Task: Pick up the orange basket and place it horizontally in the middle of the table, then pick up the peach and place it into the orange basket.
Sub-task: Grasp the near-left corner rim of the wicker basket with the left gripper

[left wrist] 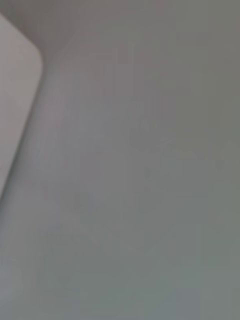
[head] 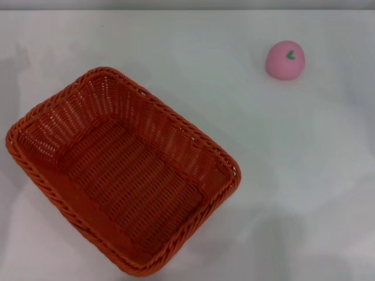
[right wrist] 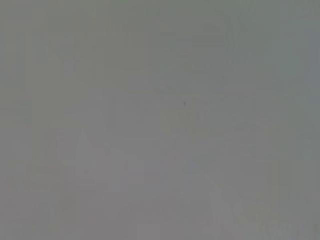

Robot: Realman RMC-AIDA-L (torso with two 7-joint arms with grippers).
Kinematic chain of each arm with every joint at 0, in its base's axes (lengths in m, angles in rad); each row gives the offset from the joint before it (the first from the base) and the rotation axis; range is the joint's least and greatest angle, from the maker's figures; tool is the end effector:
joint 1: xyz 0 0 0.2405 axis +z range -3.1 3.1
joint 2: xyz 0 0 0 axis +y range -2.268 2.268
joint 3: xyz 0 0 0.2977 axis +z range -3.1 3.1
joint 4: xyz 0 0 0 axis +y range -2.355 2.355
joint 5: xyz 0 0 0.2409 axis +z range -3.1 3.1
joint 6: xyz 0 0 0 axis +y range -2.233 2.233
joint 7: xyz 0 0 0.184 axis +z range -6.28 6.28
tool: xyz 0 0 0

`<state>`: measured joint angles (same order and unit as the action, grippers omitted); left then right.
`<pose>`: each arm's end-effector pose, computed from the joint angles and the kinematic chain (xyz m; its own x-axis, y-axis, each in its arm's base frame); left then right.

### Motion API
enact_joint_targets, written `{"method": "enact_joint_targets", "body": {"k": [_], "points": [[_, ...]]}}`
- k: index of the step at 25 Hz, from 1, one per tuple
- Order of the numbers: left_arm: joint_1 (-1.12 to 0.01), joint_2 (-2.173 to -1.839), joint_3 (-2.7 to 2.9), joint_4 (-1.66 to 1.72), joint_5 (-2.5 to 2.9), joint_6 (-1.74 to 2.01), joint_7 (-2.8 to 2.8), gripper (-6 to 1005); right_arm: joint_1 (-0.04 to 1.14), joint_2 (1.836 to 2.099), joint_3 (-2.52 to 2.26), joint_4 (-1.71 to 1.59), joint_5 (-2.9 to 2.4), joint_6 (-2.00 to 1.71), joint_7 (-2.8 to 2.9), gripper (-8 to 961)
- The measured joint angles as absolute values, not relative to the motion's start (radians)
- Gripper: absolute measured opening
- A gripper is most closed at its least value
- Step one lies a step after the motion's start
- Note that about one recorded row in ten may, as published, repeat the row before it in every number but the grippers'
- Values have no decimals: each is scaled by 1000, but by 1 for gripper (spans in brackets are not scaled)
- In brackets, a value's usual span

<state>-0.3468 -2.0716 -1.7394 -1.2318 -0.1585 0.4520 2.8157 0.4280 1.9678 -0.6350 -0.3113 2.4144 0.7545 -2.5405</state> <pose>-0.3199 0.4920 0.0383 0.4450 0.4435 0.7780 0.8178 0.1527 -0.5549 0.4872 0.4297 0.1045 0.6280 -0.0923 -0.7727 -0.7436 0.2218 -0.6308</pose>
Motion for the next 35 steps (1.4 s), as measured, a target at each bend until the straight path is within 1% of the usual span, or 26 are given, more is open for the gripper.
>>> {"method": "enact_joint_targets", "body": {"k": [7, 10, 22, 25, 35], "points": [[-420, -2069, -1830, -1283, -181, 734, 2823, 476, 428, 1966, -635, -311, 2414, 738, -2540, 868], [-459, -2061, -1853, -1301, -180, 854, 2826, 476, 428, 1966, -635, -311, 2414, 738, -2540, 868], [-639, -1963, -1859, -1271, -177, 1235, 2829, 468, 428, 1967, -637, -308, 2405, 733, -2532, 868], [-688, -1932, -1853, -1249, -181, 1322, 2833, 466, 427, 1967, -637, -309, 2405, 727, -2525, 868], [-817, -1884, -1820, -1126, -186, 1405, 2835, 480, 428, 1965, -641, -310, 2402, 708, -2520, 868]]}}
